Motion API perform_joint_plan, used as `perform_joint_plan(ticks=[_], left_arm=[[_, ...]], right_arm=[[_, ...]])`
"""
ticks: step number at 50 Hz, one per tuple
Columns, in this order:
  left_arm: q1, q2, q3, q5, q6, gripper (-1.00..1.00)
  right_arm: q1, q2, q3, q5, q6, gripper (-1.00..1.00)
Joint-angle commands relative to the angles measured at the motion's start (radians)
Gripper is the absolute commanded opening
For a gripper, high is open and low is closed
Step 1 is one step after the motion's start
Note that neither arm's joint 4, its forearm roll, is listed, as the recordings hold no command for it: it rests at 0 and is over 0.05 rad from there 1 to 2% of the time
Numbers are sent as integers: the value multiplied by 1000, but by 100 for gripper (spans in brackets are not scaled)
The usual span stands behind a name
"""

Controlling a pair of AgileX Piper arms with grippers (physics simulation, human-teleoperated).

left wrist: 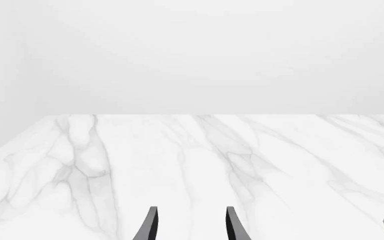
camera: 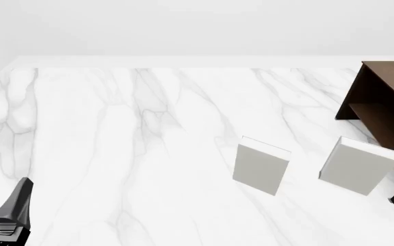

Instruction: Pick up the book on the left and place it on top of the shelf.

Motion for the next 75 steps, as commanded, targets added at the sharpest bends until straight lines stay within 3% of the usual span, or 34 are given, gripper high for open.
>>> perform_joint_plan(ticks=[1, 52, 53, 75], left_arm=[[0, 0, 0, 0, 0, 100], [0, 0, 0, 0, 0, 100], [0, 0, 0, 0, 0, 100], [0, 0, 0, 0, 0, 100]], right_arm=[[-4, 27, -21, -29, 11, -100], [-17, 165, 4, -103, 10, -100], [10, 159, 1, -69, 36, 100], [51, 13, 108, -64, 101, 100]])
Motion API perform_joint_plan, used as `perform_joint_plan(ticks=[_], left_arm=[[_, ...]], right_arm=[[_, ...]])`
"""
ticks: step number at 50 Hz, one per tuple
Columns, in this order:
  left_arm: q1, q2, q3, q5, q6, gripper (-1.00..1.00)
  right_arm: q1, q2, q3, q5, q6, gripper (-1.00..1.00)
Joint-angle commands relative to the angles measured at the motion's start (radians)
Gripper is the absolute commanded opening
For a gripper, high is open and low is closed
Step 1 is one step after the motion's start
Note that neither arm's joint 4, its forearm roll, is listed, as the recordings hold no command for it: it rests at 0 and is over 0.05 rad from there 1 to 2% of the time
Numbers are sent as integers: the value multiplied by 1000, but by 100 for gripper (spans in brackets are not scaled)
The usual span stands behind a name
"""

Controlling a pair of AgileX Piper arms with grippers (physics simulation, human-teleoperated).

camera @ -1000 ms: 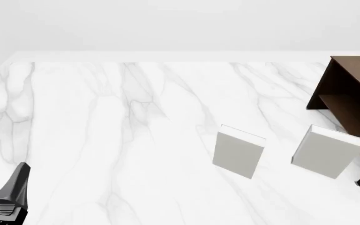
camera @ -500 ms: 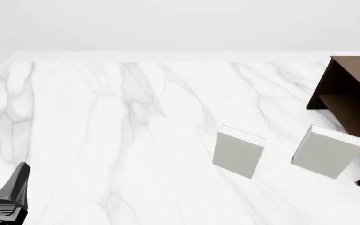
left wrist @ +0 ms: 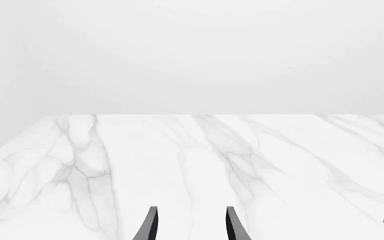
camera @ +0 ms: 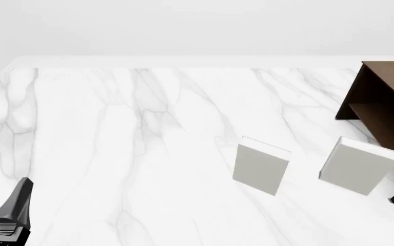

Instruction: Pick up the book on the left and place it on top of the shelf.

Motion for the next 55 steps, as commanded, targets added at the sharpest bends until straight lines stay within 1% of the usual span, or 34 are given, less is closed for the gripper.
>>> perform_joint_plan(ticks=[1, 6, 12, 16, 17, 18, 31, 34, 37, 43, 50, 53, 55], left_arm=[[0, 0, 0, 0, 0, 100], [0, 0, 0, 0, 0, 100], [0, 0, 0, 0, 0, 100], [0, 0, 0, 0, 0, 100], [0, 0, 0, 0, 0, 100], [0, 0, 0, 0, 0, 100], [0, 0, 0, 0, 0, 100], [0, 0, 0, 0, 0, 100], [0, 0, 0, 0, 0, 100], [0, 0, 0, 0, 0, 100], [0, 0, 0, 0, 0, 100], [0, 0, 0, 0, 0, 100], [0, 0, 0, 0, 0, 100]], right_arm=[[31, -79, 56, 1, 36, 100], [54, -116, 104, -13, 63, 100], [76, -152, 128, -15, 86, 100], [92, -184, 147, -20, 111, 100], [92, -184, 147, -20, 112, 100], [102, -196, 150, -18, 123, 100], [140, -222, 157, -25, 144, 100], [159, -255, 156, -16, 164, 100], [159, -268, 155, -17, 174, 100], [172, -322, 156, -12, 226, 100], [189, -369, 173, -8, 255, 100], [202, -415, 187, 4, 273, 100], [204, -428, 193, 9, 275, 100]])
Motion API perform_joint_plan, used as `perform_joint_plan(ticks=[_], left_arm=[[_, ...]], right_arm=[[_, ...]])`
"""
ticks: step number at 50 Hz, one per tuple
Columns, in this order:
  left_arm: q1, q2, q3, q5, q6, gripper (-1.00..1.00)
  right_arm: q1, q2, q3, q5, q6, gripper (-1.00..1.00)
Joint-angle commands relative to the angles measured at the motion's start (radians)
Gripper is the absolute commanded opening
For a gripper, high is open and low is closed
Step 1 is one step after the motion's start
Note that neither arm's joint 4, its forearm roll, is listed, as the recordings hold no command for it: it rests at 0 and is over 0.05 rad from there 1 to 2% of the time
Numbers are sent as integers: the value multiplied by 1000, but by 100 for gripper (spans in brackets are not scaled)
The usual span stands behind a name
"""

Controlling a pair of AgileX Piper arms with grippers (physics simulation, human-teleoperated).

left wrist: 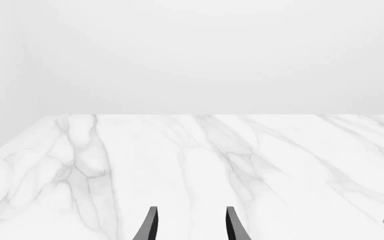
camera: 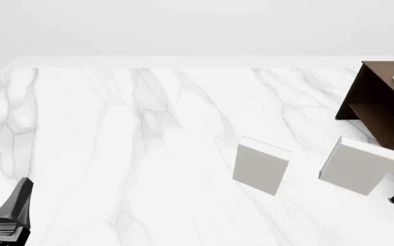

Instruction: Pick up the book on the left and place it on top of the shelf.

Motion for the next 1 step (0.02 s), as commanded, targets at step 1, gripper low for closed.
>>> perform_joint_plan(ticks=[1], left_arm=[[0, 0, 0, 0, 0, 100]], right_arm=[[29, -111, 32, 25, 52, 100]])
